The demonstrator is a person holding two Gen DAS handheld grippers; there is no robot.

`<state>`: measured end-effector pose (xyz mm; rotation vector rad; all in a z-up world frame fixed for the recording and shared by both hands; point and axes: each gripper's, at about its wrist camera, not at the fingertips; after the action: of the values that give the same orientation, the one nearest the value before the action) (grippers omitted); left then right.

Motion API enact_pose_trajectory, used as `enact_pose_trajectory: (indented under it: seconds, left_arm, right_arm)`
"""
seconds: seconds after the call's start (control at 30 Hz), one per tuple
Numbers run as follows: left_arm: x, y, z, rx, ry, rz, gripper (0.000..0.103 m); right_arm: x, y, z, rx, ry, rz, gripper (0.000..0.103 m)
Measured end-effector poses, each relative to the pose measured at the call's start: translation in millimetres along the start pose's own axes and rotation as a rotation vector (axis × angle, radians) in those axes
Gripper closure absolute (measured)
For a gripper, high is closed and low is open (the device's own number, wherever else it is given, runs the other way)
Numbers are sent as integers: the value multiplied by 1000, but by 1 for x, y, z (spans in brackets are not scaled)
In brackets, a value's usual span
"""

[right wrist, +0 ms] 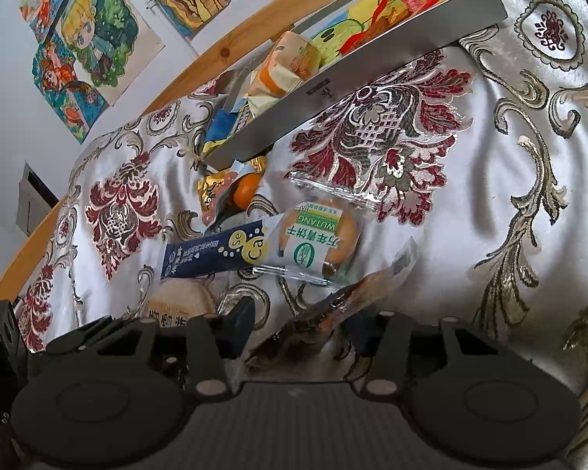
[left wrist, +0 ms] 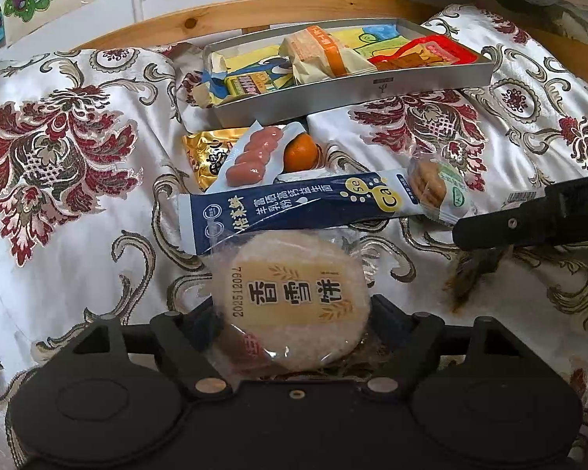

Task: Organize snacks
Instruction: 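Grasp round rice cake with left tool while right tool grasps brown snack packet, then lift rice cake with left tool while right tool carries brown packet toward tray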

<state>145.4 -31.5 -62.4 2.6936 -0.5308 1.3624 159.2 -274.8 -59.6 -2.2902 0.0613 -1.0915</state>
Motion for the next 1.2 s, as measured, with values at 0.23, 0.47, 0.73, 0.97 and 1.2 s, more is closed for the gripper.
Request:
enact_pose_trajectory:
  seconds: [0.23,0.47,0.73,0.97,1.2]
  left_arm:
    - [-1,1,-1,3,6,-2,28]
    - [-1,2,-2,0,10,-6,32]
    - [0,6,-10,-9,31,-4,33]
    - [2,11,-23,-18,73,-3,33]
    - [11,10,-43,-23,124,-33,33]
  right_arm:
    - [-4,-2,2,17,-21,-5,68]
    - [-6,-7,-1,52,-11,-17,75]
    - [-3,-19,-14,61,47,-69,81]
    - [-1,-30,-28,48,95,-117,85]
    - [0,-44,-49,16,150,-155,88]
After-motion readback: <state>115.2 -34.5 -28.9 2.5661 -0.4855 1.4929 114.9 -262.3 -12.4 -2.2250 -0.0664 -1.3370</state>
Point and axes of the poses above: each gripper's, at about its wrist camera, not at the fingertips, and z roughly the way its jaws point, y to its right, x to its top, and after that the axes turned 2 degrees about y, right-handed
